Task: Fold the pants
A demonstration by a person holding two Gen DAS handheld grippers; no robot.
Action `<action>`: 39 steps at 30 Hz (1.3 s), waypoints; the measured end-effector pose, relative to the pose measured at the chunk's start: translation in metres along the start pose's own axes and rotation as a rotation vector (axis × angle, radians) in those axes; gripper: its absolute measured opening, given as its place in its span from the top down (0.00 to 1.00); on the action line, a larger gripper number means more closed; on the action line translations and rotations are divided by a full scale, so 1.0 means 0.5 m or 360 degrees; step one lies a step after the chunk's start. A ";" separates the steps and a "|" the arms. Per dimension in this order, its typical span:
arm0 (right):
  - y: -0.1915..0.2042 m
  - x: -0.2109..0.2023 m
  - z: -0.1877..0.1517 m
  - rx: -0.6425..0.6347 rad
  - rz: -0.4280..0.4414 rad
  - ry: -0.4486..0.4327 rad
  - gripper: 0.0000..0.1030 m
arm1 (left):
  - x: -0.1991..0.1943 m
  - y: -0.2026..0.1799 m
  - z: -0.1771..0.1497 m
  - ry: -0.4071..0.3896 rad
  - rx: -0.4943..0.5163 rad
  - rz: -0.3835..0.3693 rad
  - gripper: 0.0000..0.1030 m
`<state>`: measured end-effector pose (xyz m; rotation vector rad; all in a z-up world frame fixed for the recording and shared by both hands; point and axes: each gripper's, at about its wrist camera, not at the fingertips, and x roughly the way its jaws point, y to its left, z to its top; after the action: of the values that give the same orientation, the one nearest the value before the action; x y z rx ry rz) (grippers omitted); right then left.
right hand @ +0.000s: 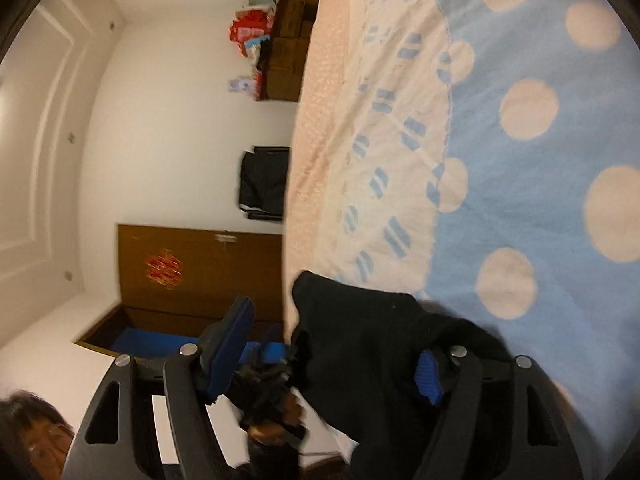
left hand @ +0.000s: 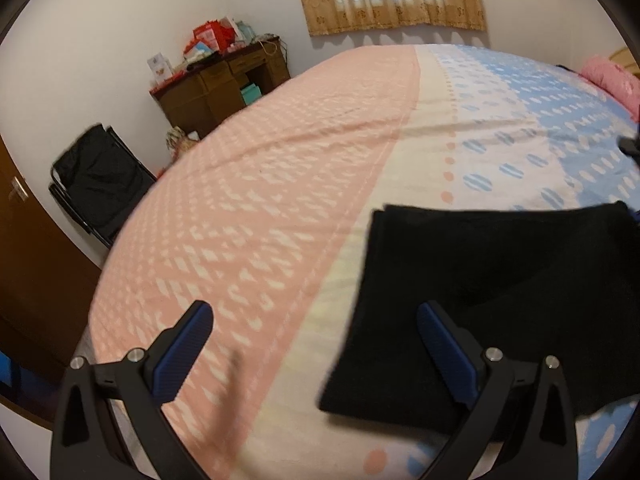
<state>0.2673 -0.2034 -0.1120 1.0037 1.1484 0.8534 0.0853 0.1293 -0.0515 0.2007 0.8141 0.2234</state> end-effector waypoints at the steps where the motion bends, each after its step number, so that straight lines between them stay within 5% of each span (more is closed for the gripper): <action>1: 0.013 -0.014 -0.001 -0.0059 -0.0121 0.0007 0.30 | 0.001 0.004 0.006 -0.0013 0.0010 0.0048 0.00; 3: 0.032 -0.055 -0.008 -0.0201 -0.0445 -0.0062 0.30 | 0.000 0.016 0.012 -0.0026 0.0014 0.0092 0.00; 5: 0.066 -0.089 -0.029 -0.0438 -0.1018 -0.0264 0.30 | -0.004 0.041 0.014 -0.0044 -0.0025 0.0110 0.00; 7: 0.114 -0.098 -0.074 -0.0658 -0.1292 -0.0407 0.30 | -0.008 0.072 0.011 -0.0056 -0.0071 0.0117 0.00; 11: 0.187 -0.020 -0.187 -0.1028 -0.1210 -0.0349 0.48 | -0.013 0.129 0.006 -0.0061 -0.0145 0.0188 0.00; 16: 0.190 0.106 -0.252 -0.1255 -0.1220 -0.0206 0.49 | -0.034 0.170 -0.010 -0.0073 -0.0193 0.0144 0.00; 18: 0.160 0.137 -0.240 -0.1201 -0.1382 -0.0187 0.49 | -0.037 0.175 -0.016 -0.0074 -0.0188 0.0140 0.00; 19: 0.152 0.148 -0.234 -0.1173 -0.1571 -0.0233 0.49 | -0.037 0.179 -0.020 -0.0066 -0.0190 0.0148 0.00; 21: 0.169 0.156 -0.248 -0.1204 -0.1696 -0.0366 0.49 | -0.033 0.187 -0.026 -0.0048 -0.0208 0.0138 0.00; 24: 0.228 0.198 -0.304 -0.1384 -0.1599 -0.0421 0.48 | -0.029 0.192 -0.031 -0.0031 -0.0220 0.0118 0.00; 28: 0.288 0.320 -0.403 -0.1822 -0.1460 -0.0303 0.48 | -0.040 0.193 -0.031 -0.0060 -0.0213 0.0123 0.00; 34: 0.268 0.456 -0.450 -0.2095 -0.1562 -0.0227 0.49 | -0.057 0.213 -0.043 -0.0096 -0.0213 0.0093 0.00; 39: 0.262 0.459 -0.468 -0.2243 -0.1657 -0.0370 0.49 | -0.050 0.212 -0.059 -0.0073 -0.0193 0.0042 0.00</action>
<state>0.0825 0.0964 -0.0856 -0.6366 0.4633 0.4366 0.0346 0.2269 -0.0261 0.1022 0.7501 0.2912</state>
